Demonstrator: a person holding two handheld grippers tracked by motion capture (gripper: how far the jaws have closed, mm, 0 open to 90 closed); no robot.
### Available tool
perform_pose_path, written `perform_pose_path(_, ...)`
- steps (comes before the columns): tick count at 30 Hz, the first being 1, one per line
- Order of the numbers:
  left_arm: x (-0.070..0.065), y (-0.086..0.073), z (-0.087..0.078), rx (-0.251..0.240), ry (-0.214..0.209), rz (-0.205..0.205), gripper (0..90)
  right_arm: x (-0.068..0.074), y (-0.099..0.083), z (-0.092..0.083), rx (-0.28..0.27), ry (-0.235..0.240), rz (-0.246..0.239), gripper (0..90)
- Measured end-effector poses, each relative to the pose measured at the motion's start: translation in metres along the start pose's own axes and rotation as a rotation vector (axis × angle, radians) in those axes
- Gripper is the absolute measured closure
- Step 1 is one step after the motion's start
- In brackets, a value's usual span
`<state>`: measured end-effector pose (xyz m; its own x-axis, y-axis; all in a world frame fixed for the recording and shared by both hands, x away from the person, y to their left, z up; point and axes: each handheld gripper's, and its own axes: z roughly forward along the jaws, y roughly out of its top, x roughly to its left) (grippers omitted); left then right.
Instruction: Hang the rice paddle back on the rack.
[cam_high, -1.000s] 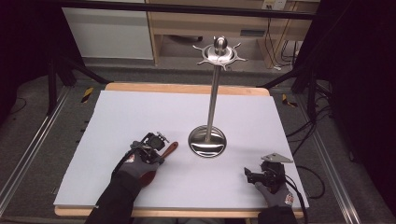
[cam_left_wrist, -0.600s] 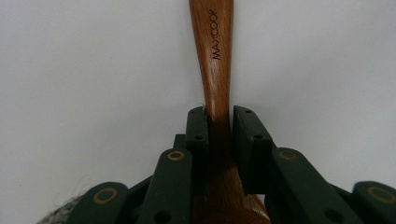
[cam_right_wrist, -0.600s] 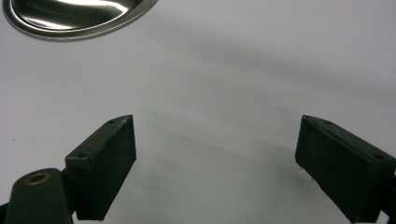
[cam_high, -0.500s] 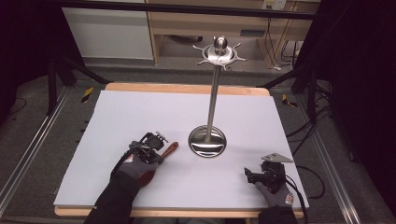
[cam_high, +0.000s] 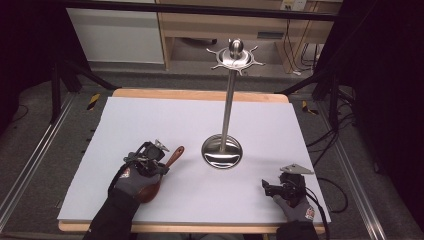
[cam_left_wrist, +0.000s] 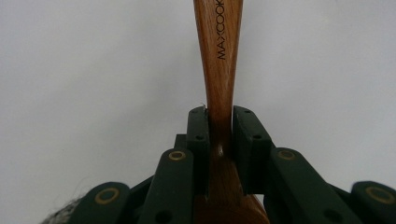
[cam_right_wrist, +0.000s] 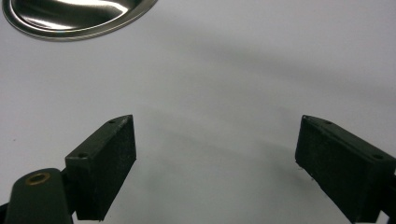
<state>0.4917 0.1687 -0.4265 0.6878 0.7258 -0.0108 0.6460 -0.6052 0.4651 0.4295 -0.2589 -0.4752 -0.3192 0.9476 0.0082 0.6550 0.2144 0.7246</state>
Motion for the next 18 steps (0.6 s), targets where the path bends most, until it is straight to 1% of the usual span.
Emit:
perform_pose_path(3,0.0,-0.006,-0.006,-0.028,-0.008,-0.003,76.8,0.0,0.0,0.0,0.004,-0.002,0.002,12.8)
perform_pose_path(5,-0.001,-0.007,-0.007,-0.037,-0.008,-0.005,76.8,0.0,0.0,0.0,0.002,-0.001,0.001,12.7)
perform_pose_path(6,-0.002,-0.01,-0.009,-0.057,-0.008,-0.008,76.9,0.0,0.0,0.0,0.001,0.0,0.0,12.7)
perform_pose_path(8,-0.003,-0.013,-0.01,-0.076,-0.007,-0.008,76.8,0.0,0.0,0.0,0.002,-0.001,-0.001,12.7)
perform_pose_path(10,-0.003,-0.014,-0.011,-0.084,-0.011,-0.009,76.9,0.0,0.0,0.0,0.003,-0.001,0.001,12.7)
perform_pose_path(11,-0.004,-0.016,-0.014,-0.099,-0.013,-0.005,76.9,0.0,0.0,0.0,0.004,-0.003,0.001,12.7)
perform_pose_path(12,-0.004,-0.016,-0.014,-0.099,-0.013,-0.005,76.9,0.0,0.0,0.0,0.004,-0.002,0.001,12.7)
perform_pose_path(13,-0.005,-0.019,-0.019,-0.118,-0.015,-0.002,76.9,0.0,0.0,0.0,0.004,-0.001,0.0,12.7)
perform_pose_path(15,-0.007,-0.021,-0.023,-0.14,-0.018,0.0,76.9,0.0,0.0,0.0,0.004,-0.003,0.001,12.7)
perform_pose_path(18,-0.008,-0.023,-0.027,-0.153,-0.023,0.005,77.0,0.0,0.0,0.0,0.006,-0.001,0.0,12.7)
